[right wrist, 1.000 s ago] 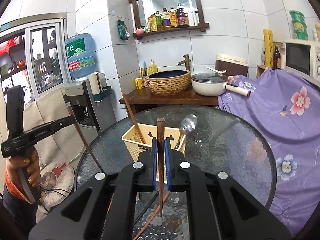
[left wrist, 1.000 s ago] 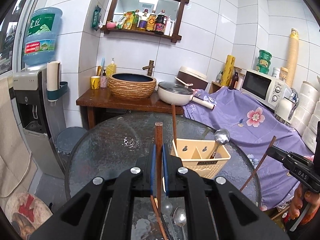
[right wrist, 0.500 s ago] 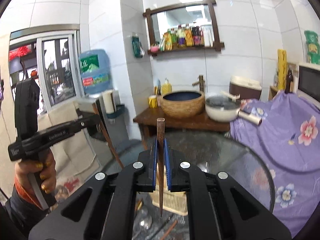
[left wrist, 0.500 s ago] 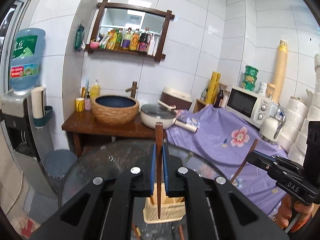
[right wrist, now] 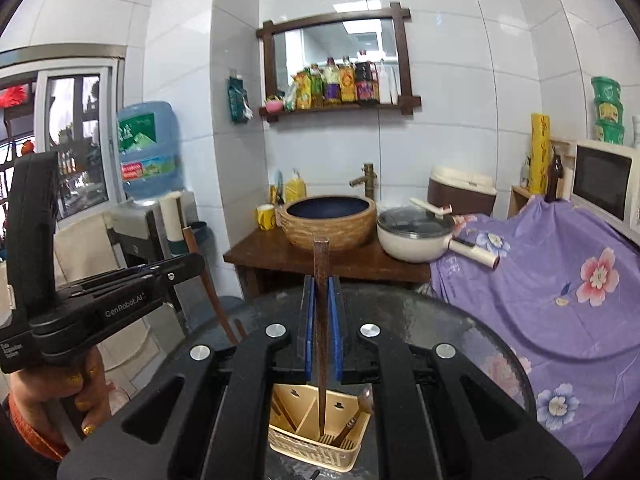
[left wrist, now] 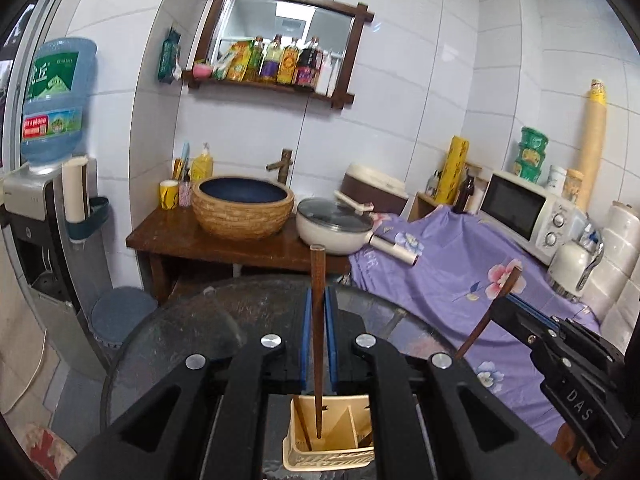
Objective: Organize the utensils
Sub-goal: 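Lower the left tool's chopstick into the holder while the right tool lowers and releases its chopstick, then move both open tools back to the utensils lying beside the holder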
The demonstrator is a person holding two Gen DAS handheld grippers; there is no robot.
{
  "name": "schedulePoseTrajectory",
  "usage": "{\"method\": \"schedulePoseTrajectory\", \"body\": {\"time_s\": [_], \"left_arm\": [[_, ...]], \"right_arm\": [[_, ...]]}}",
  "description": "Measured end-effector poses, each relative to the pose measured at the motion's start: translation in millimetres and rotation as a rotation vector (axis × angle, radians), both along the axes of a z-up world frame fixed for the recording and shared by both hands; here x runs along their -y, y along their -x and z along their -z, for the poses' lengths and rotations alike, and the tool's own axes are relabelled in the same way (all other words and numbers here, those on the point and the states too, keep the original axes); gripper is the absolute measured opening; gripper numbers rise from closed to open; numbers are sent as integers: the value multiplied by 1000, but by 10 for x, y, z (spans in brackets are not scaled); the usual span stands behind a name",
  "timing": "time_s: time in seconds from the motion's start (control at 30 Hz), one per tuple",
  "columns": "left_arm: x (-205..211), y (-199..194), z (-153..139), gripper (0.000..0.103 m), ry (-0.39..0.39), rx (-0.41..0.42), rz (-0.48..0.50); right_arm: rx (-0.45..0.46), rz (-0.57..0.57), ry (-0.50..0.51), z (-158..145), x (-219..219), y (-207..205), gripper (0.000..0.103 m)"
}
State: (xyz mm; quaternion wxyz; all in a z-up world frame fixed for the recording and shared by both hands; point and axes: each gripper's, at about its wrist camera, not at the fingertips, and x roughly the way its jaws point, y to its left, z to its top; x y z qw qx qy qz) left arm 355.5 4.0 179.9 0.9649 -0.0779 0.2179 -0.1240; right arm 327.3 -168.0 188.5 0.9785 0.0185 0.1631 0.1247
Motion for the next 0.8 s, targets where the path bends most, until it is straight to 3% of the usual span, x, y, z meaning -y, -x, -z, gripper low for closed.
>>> {"method": "schedulePoseTrajectory", "body": {"time_s": [0.3, 0.6, 0.8], "left_arm": [[12, -147, 598, 7, -18, -100, 11], [61, -210, 874, 7, -41, -149, 6], [86, -202, 869, 7, -50, -139, 15]], "right_arm": [[-106, 14, -8, 661, 24, -220, 8], [-114, 30, -8, 815, 42, -286, 8], [-107, 24, 5, 846, 22, -321, 11]]}}
